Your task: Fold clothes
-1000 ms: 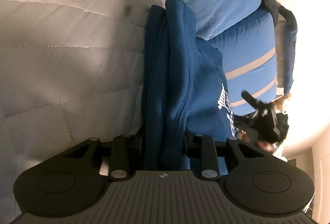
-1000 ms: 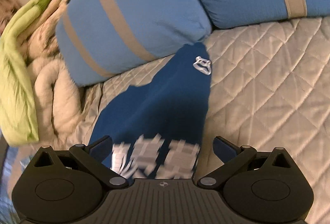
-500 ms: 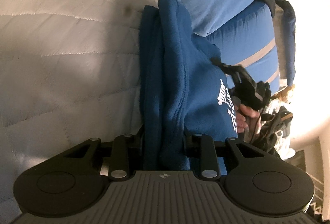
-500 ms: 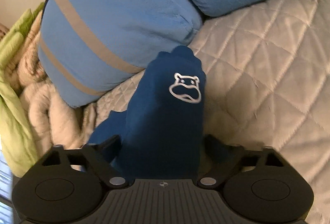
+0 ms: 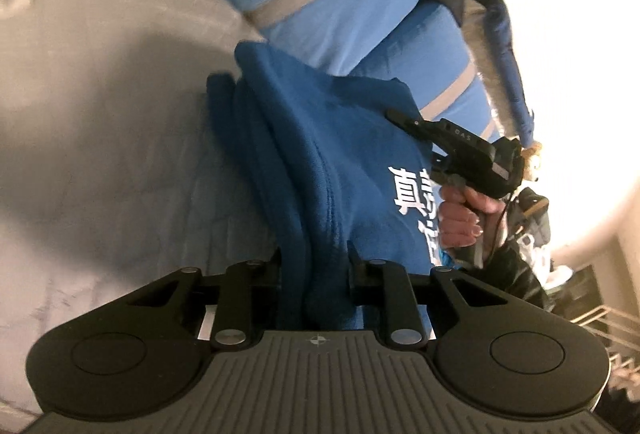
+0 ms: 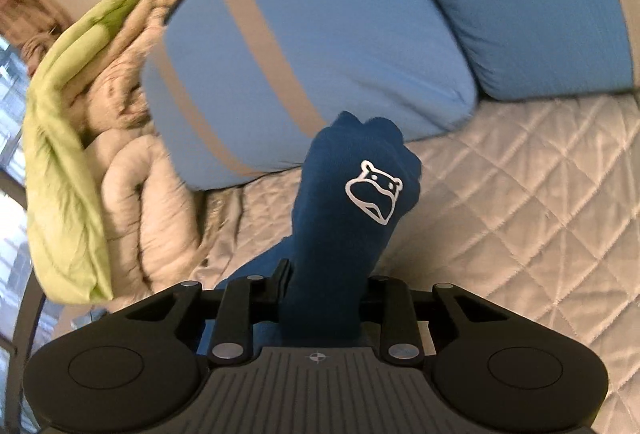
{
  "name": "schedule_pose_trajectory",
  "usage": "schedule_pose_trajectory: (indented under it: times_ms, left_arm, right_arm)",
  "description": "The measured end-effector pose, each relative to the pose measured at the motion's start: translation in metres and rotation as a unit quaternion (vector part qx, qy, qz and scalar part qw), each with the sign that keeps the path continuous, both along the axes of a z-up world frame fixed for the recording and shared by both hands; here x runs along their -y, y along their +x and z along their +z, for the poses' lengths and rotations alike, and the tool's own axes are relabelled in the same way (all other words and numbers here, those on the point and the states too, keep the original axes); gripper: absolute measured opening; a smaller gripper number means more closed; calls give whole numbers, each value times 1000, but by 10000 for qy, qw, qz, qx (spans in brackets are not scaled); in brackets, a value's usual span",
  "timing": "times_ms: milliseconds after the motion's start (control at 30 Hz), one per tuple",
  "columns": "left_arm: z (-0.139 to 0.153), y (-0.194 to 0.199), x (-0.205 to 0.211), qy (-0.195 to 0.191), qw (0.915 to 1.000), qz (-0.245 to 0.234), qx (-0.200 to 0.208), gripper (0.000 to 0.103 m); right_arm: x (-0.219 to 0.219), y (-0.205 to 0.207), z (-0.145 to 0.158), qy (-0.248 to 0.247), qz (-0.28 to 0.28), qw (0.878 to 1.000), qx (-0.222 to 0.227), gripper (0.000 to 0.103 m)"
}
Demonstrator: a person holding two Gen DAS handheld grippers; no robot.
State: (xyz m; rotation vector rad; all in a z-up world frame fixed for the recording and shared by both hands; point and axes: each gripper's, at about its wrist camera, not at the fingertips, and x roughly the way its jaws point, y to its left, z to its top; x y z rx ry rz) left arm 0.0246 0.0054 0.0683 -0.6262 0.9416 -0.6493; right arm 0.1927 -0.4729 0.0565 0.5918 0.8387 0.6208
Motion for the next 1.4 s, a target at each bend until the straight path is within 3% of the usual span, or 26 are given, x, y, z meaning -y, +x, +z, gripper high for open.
schedule_pose_trajectory:
  times_ms: [133,200,233,267,300,333,367,400,433,633,833,1100,1267,1400]
  left_arm:
    - [40,5,-23,412,9970,416,497,27]
    - [58,19,-26,1117,9883,636,826,36]
    - [67,27,-27,1467,9814,744,988,47]
    - [73,33,-27,1904,9712,866,1141,59]
    - [74,36,-23,2599,9517,1025,1269,61]
    - [73,37,-19,3266,9275,1181,1382,62]
    - [70,33,-16,3819,9030,1316,1463,62]
    - [65,26,-16,4127,8871,1380,1540,62]
    - [62,18,-19,4170,8839,1382,1607,63]
    - [44,-30,-38,3615,9058,1532,1591,66]
    - [53,-51,-26,3519,8999,1741,1896,72]
    - [59,-74,6,3382,9061,1406,2116,73]
    - [62,-86,24,3232,9132,1093,2231,73]
    - [66,-98,29,3047,9204,901,2277,73]
  right_arm:
    - [-29,5,42,-59,354,9982,481,29]
    - [-54,18,67,-197,416,9941,977,33]
    - [-68,26,77,-355,388,9907,1251,35]
    - [-82,32,83,-674,274,9862,1488,56]
    - [-94,35,86,-1053,153,9802,1670,91]
    - [-104,35,87,-1401,53,9737,1795,102]
    - [-114,34,88,-1747,-46,9658,1918,103]
    - [-120,32,88,-2022,-101,9584,2011,103]
    - [-120,25,85,-2171,-74,9543,2052,103]
    - [-102,-21,68,-2943,133,9296,2216,103]
    - [-58,-65,71,-3101,-123,9261,2146,103]
    - [7,-132,73,-3493,-511,9081,2253,103]
    - [54,-187,71,-3343,-881,9187,1912,103]
    - [93,-245,83,-3445,-1000,9133,1930,103]
